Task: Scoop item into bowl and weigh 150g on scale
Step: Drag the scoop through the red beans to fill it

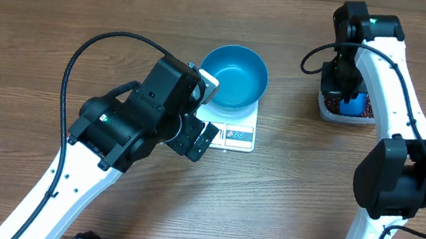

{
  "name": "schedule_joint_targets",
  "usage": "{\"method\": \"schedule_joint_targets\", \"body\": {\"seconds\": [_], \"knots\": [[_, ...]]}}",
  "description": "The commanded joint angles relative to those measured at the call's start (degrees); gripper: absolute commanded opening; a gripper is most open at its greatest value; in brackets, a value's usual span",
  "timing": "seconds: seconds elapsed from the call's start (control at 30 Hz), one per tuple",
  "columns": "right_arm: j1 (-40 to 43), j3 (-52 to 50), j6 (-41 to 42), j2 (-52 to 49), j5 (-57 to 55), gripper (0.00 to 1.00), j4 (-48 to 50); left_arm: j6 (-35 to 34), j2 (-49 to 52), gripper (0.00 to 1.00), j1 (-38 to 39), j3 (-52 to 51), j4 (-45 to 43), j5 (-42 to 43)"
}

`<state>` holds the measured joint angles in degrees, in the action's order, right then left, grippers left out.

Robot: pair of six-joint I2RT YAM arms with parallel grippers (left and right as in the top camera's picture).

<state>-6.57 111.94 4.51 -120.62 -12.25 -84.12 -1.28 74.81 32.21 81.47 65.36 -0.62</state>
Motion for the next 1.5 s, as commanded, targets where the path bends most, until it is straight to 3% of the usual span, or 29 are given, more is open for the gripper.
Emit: {"method": "schedule_joint_targets", "body": {"seconds": [0.0,0.7,1.47], "knots": [[-0.8,1.4,-3.1,-0.9,7.1,0.04,0.5,0.9,0.2,1.00,-0.3,0.8,0.0,0.7],[12.6,1.4,-14.0,-0.9,33.4,0.04,1.8,0.9,0.2,1.00,-0.3,0.8,0.0,0.7],[22.2,0.1,-17.3,-0.9,37.7,0.04,1.1,0.9,0.2,1.00,-0.3,0.8,0.0,0.7]]}}
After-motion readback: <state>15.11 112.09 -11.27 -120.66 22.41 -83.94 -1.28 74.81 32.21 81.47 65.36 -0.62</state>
